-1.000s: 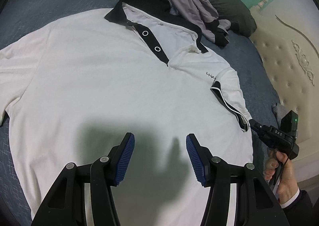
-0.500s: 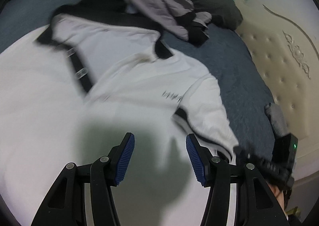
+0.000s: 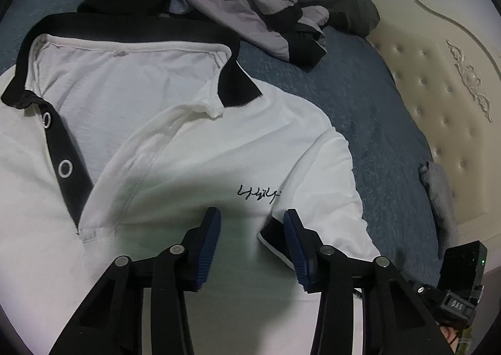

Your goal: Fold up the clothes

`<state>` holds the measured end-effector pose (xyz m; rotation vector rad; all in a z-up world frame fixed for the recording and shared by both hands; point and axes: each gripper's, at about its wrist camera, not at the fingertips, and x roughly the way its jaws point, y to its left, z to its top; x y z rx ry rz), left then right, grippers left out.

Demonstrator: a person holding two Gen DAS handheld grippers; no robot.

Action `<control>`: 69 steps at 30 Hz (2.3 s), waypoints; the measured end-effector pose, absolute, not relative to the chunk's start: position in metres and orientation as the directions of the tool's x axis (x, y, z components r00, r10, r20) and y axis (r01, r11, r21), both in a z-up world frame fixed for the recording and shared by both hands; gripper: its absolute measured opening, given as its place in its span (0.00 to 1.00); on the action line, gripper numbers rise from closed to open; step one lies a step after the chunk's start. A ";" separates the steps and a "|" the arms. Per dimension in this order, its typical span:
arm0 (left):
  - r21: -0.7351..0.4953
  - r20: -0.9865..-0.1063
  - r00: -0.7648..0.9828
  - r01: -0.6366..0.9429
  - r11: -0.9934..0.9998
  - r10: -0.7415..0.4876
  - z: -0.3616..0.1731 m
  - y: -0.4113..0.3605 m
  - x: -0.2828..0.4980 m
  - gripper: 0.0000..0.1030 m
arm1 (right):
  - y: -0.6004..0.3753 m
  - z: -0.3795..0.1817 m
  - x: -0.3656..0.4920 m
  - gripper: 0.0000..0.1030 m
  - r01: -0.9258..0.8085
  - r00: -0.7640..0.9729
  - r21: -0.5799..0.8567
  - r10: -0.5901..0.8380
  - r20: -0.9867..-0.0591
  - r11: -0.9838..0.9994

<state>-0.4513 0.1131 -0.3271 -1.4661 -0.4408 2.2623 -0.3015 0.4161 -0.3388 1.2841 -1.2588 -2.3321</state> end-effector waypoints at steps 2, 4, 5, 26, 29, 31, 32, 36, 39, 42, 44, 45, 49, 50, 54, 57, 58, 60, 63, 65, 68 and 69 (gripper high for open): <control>-0.475 -0.788 -0.355 -0.170 -0.863 0.503 -0.328 0.114 -0.452 0.39 | 0.409 -0.342 -0.304 0.28 -0.219 -0.588 0.756 -0.535 -0.607 -0.617; -0.480 -0.786 -0.348 -0.177 -0.859 0.511 -0.328 0.116 -0.453 0.35 | 0.406 -0.346 -0.306 0.28 -0.239 -0.583 0.746 -0.523 -0.622 -0.621; -0.481 -0.786 -0.344 -0.182 -0.858 0.514 -0.328 0.117 -0.454 0.30 | 0.406 -0.348 -0.306 0.28 -0.241 -0.586 0.756 -0.529 -0.614 -0.609; -0.471 -0.785 -0.345 -0.205 -0.858 0.514 -0.320 0.118 -0.459 0.00 | 0.411 -0.358 -0.291 0.01 -0.239 -0.645 0.798 -0.523 -0.557 -0.554; -0.474 -0.778 -0.350 -0.218 -0.853 0.522 -0.315 0.123 -0.463 0.01 | 0.410 -0.357 -0.295 0.01 -0.237 -0.644 0.796 -0.523 -0.558 -0.557; -0.487 -0.768 -0.351 -0.222 -0.845 0.535 -0.313 0.127 -0.465 0.06 | 0.411 -0.358 -0.296 0.01 -0.239 -0.645 0.796 -0.522 -0.558 -0.556; -0.494 -0.763 -0.351 -0.225 -0.840 0.543 -0.312 0.128 -0.466 0.11 | 0.411 -0.358 -0.296 0.01 -0.239 -0.645 0.797 -0.523 -0.557 -0.554; -0.480 -0.773 -0.327 -0.258 -0.838 0.543 -0.314 0.143 -0.471 0.19 | 0.409 -0.359 -0.295 0.01 -0.234 -0.644 0.799 -0.528 -0.554 -0.553; -0.475 -0.782 -0.314 -0.257 -0.842 0.538 -0.320 0.149 -0.475 0.16 | 0.410 -0.360 -0.294 0.01 -0.234 -0.644 0.799 -0.527 -0.554 -0.553; -0.473 -0.787 -0.313 -0.248 -0.846 0.532 -0.324 0.149 -0.478 0.01 | 0.412 -0.359 -0.293 0.01 -0.236 -0.649 0.799 -0.522 -0.554 -0.553; -0.477 -0.782 -0.323 -0.239 -0.846 0.533 -0.324 0.146 -0.479 0.01 | 0.413 -0.358 -0.292 0.01 -0.238 -0.656 0.797 -0.514 -0.553 -0.555; -0.478 -0.780 -0.328 -0.235 -0.846 0.532 -0.324 0.144 -0.480 0.01 | 0.414 -0.358 -0.291 0.01 -0.239 -0.660 0.797 -0.509 -0.552 -0.555; -0.468 -0.783 -0.340 -0.230 -0.853 0.521 -0.322 0.144 -0.482 0.01 | 0.418 -0.358 -0.286 0.01 -0.250 -0.675 0.803 -0.497 -0.545 -0.541; -0.465 -0.785 -0.341 -0.226 -0.856 0.517 -0.322 0.144 -0.482 0.01 | 0.418 -0.358 -0.284 0.01 -0.252 -0.677 0.805 -0.496 -0.544 -0.538; -0.465 -0.792 -0.337 -0.209 -0.860 0.510 -0.326 0.142 -0.484 0.01 | 0.413 -0.361 -0.277 0.01 -0.262 -0.676 0.816 -0.506 -0.536 -0.515; -0.458 -0.798 -0.332 -0.211 -0.864 0.504 -0.327 0.142 -0.483 0.01 | 0.407 -0.364 -0.276 0.01 -0.263 -0.665 0.813 -0.512 -0.543 -0.520; -0.451 -0.800 -0.330 -0.219 -0.865 0.500 -0.326 0.144 -0.482 0.01 | 0.409 -0.364 -0.275 0.01 -0.263 -0.672 0.815 -0.508 -0.539 -0.517; -0.450 -0.803 -0.325 -0.220 -0.865 0.500 -0.326 0.144 -0.482 0.01 | 0.412 -0.364 -0.274 0.01 -0.265 -0.685 0.823 -0.502 -0.527 -0.502; -0.445 -0.805 -0.327 -0.217 -0.869 0.494 -0.326 0.144 -0.483 0.01 | 0.414 -0.362 -0.273 0.01 -0.262 -0.692 0.822 -0.495 -0.525 -0.505; -0.428 -0.814 -0.324 -0.229 -0.874 0.483 -0.326 0.148 -0.481 0.01 | 0.416 -0.361 -0.273 0.01 -0.262 -0.694 0.823 -0.494 -0.524 -0.504; -0.422 -0.817 -0.320 -0.232 -0.876 0.479 -0.327 0.150 -0.482 0.01 | 0.420 -0.359 -0.273 0.04 -0.275 -0.697 0.825 -0.489 -0.525 -0.494; -0.423 -0.818 -0.320 -0.229 -0.877 0.478 -0.327 0.150 -0.482 0.01 | 0.422 -0.359 -0.272 0.05 -0.276 -0.700 0.826 -0.486 -0.523 -0.491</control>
